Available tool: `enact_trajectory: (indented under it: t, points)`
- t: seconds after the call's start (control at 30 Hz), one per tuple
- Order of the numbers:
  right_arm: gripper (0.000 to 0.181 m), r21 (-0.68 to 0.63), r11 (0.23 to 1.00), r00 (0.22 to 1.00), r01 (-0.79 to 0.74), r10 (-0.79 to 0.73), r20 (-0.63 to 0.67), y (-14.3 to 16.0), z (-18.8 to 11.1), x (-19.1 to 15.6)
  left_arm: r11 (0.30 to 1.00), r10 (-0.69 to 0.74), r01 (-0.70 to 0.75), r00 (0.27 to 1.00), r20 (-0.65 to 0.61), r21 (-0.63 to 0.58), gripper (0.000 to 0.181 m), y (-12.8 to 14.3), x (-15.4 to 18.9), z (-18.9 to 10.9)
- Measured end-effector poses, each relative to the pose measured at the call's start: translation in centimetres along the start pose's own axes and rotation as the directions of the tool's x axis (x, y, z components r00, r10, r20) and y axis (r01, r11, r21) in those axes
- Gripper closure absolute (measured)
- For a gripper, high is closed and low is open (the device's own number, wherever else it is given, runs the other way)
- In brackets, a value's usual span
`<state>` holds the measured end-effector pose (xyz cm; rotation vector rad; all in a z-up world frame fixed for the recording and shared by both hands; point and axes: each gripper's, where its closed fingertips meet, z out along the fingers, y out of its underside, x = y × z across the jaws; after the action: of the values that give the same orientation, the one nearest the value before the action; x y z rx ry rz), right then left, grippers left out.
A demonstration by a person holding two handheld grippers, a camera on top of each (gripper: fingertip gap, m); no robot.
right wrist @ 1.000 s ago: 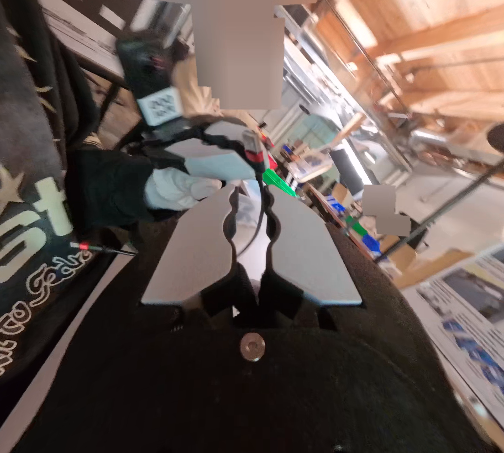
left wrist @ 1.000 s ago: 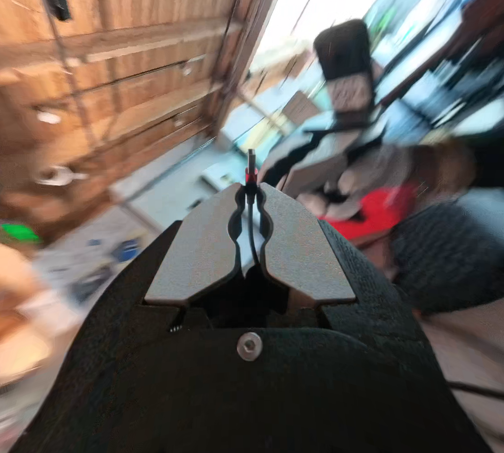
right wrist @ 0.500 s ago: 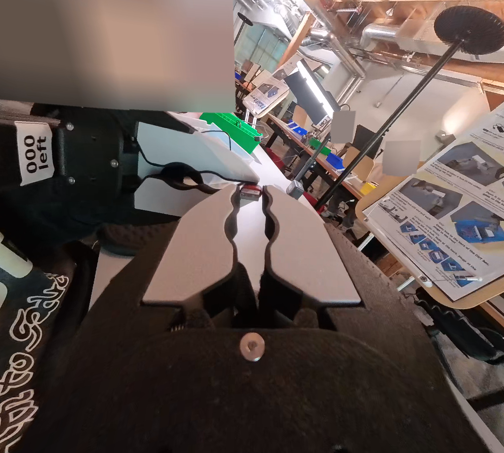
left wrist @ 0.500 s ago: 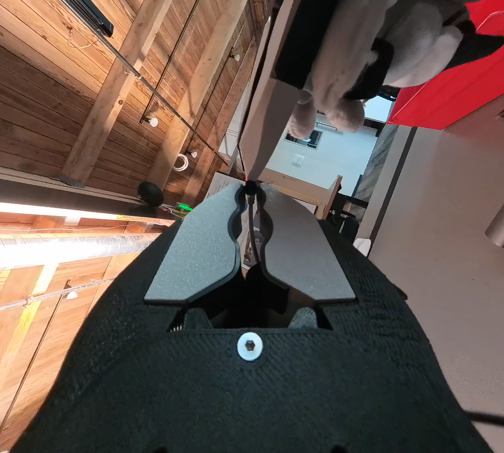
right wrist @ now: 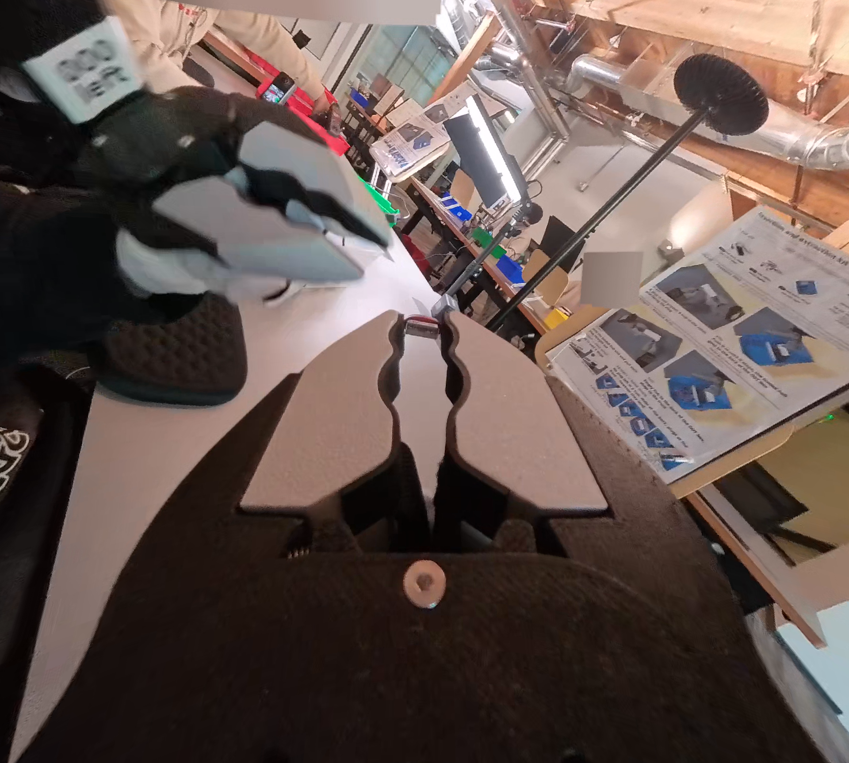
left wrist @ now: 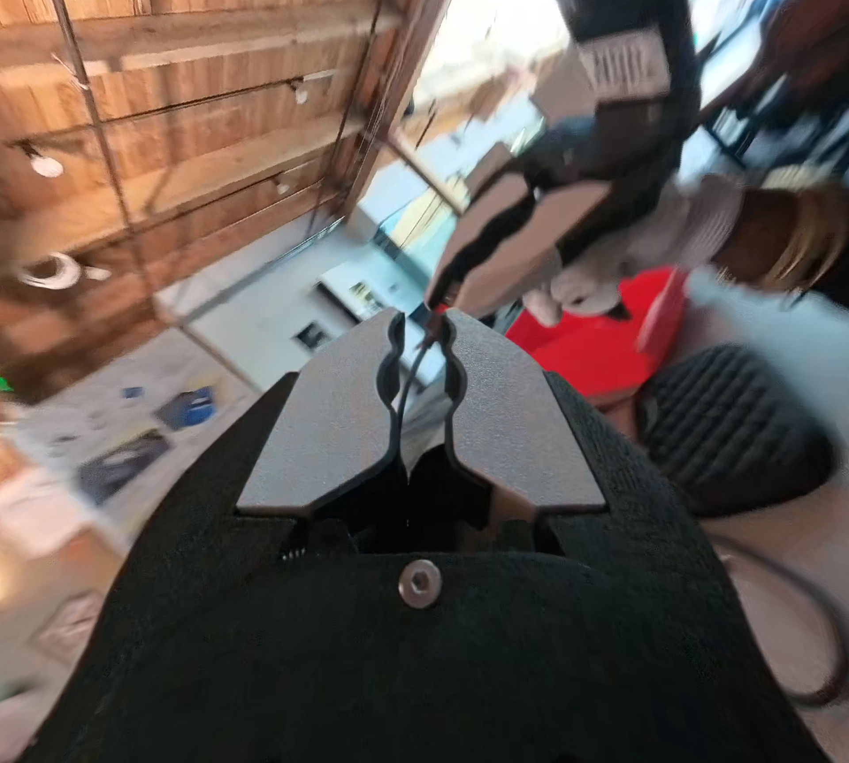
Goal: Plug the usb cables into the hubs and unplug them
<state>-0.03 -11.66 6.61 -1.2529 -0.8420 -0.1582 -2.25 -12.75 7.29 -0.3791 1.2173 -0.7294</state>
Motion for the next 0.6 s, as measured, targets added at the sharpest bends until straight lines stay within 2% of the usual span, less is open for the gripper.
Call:
enact_trajectory:
  t: [0.07, 0.17, 0.27, 0.33, 0.4, 0.47, 0.6]
  points:
    - [0.166, 0.025, 1.0, 1.0, 0.013, -0.013, -0.003, -0.4, -0.6, 0.3, 0.968, -0.206, 0.213, 0.976, -0.065, 0.133, 0.166, -1.4, -1.4, -1.1]
    - [0.166, 0.088, 0.995, 0.998, 0.036, -0.04, 0.053, -1.6, -1.4, -0.4, 0.842, -0.479, 0.486, 0.873, -0.092, 0.235, 0.165, -0.9, -5.1, -2.8]
    - [0.166, 0.206, 0.978, 0.983, 0.046, -0.081, 0.164, -3.5, -2.4, -2.5, 0.686, -0.683, 0.692, 0.719, -0.129, 0.223, 0.163, 2.5, -7.2, -3.4]
    - [0.166, 0.303, 0.953, 0.966, 0.01, -0.088, 0.243, -5.1, -3.1, -4.0, 0.596, -0.76, 0.789, 0.614, -0.213, 0.147, 0.161, 4.3, -6.3, -2.8]
    - [0.166, 0.388, 0.92, 0.949, -0.045, -0.082, 0.303, -6.4, -3.6, -5.2, 0.544, -0.781, 0.836, 0.534, -0.325, 0.067, 0.155, 4.7, -3.9, -1.8]
    - [0.166, 0.418, 0.905, 0.944, -0.079, -0.067, 0.324, -6.7, -3.5, -5.5, 0.53, -0.746, 0.847, 0.489, -0.451, 0.043, 0.148, 3.4, -1.3, -1.0]
    - [0.166, 0.353, 0.934, 0.953, -0.065, -0.047, 0.3, -4.9, -2.1, -5.0, 0.535, -0.624, 0.839, 0.47, -0.625, 0.097, 0.14, -0.5, 2.4, -0.7]
